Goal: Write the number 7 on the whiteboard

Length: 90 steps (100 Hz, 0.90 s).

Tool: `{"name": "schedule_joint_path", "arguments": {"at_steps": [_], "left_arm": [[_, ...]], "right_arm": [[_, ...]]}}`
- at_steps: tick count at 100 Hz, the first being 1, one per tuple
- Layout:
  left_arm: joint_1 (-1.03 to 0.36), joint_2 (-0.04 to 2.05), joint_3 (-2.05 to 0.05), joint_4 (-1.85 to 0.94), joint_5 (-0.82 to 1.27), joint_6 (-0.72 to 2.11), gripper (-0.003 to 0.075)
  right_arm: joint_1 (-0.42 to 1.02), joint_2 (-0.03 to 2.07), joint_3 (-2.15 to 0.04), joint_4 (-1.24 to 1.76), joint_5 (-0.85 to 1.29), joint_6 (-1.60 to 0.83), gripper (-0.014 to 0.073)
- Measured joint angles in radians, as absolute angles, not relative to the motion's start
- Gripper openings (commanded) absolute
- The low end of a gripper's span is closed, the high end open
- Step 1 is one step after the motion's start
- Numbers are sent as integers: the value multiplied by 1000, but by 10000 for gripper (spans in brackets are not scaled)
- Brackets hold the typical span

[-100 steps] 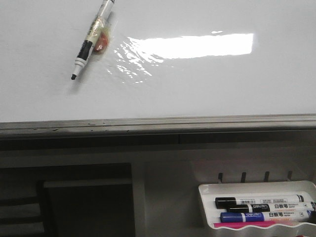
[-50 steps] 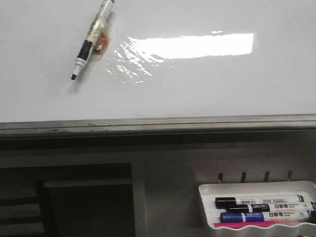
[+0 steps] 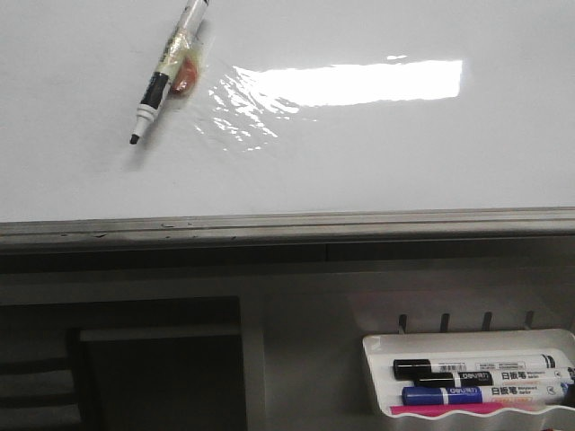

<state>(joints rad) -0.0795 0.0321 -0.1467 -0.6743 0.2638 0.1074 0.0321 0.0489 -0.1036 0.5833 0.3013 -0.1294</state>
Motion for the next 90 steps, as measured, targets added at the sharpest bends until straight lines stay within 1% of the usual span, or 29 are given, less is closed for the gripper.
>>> {"name": "schedule_joint_path", "arguments": {"at_steps": [12, 28, 42, 49, 54, 56, 59, 63, 64, 66, 69, 71, 73, 76, 78, 81, 90], "left_arm": [[-79, 143, -298, -558, 420, 130, -20], [-79, 291, -465, -512, 604, 245, -20], [-83, 360, -532, -510, 660, 276, -20], [-92, 380, -539, -517, 663, 278, -2], [-99, 395, -539, -519, 665, 280, 44], [-99, 401, -539, -519, 665, 282, 83], [-103, 411, -539, -522, 665, 282, 119], [-104, 426, -539, -524, 665, 284, 208], [-104, 429, -539, -528, 665, 284, 242], [-104, 437, -539, -536, 665, 291, 277], [-106, 448, -539, -551, 661, 304, 363], [-106, 457, -539, -566, 659, 319, 410], [-106, 465, -539, -584, 657, 335, 452], [-106, 477, -539, -613, 654, 360, 496], [-106, 486, -539, -637, 654, 382, 517], [-106, 499, -539, -673, 652, 413, 528], [-106, 543, -539, -794, 640, 527, 510]], "right_arm": [[32, 190, -253, 501, 436, -129, -53], [32, 394, -418, 421, 601, -131, -53], [32, 489, -505, 408, 648, -142, -52], [32, 512, -523, 408, 658, -147, -20], [32, 522, -529, 408, 669, -148, 38], [32, 527, -529, 408, 673, -153, 75], [32, 532, -531, 408, 679, -158, 130], [32, 537, -531, 411, 692, -169, 225], [32, 537, -531, 410, 695, -174, 259], [32, 539, -531, 413, 697, -176, 293], [32, 541, -531, 415, 700, -180, 370], [32, 543, -531, 418, 702, -181, 409], [32, 543, -531, 420, 703, -182, 430], [32, 545, -531, 425, 704, -182, 464], [32, 545, -531, 425, 706, -184, 474], [32, 545, -532, 427, 707, -184, 475], [32, 545, -533, 431, 707, -186, 468]]}}
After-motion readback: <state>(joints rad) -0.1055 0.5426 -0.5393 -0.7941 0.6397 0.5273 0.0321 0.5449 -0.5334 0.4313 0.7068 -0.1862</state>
